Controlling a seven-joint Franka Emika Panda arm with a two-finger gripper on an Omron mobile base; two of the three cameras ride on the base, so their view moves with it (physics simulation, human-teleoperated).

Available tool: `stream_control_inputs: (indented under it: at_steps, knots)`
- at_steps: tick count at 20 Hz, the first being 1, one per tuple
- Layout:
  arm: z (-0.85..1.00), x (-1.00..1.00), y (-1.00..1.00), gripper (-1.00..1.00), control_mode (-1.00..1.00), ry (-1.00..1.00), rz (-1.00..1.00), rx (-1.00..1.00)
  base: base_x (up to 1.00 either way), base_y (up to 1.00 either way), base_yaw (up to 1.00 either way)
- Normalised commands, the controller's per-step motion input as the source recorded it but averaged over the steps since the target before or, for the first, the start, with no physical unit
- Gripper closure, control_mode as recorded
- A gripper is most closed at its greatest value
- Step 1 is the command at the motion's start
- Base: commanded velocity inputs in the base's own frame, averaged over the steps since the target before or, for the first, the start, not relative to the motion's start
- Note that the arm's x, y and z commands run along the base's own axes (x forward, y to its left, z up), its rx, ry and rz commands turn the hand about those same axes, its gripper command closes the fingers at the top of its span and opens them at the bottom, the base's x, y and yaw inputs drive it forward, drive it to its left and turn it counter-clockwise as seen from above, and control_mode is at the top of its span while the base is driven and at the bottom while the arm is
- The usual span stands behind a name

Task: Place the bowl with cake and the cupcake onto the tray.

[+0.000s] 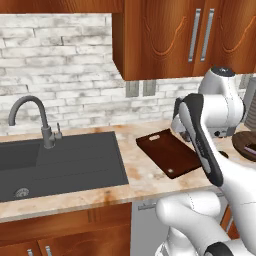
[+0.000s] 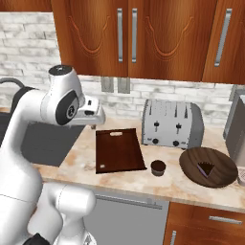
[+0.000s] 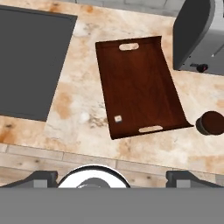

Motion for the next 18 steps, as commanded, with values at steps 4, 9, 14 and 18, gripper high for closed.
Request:
stream_control_inputs:
  at_steps: [4,9,14,18]
  knots:
    - [-0.22,-0.19,-0.43,-1.0,-1.0,0.0,0.01,0.0,0.0,0.0,0.0]
    - [-0.23,-0.02,-0.41,-1.0,-1.0,0.0,0.0,-0.02,0.0,0.0,0.0]
    - [-0.27,0.0,-0.4,-1.0,-1.0,0.0,0.0,-0.03,0.0,0.0,0.0]
    - [-0.3,0.0,-0.41,-1.0,-1.0,0.0,0.0,-0.02,0.0,0.0,0.0]
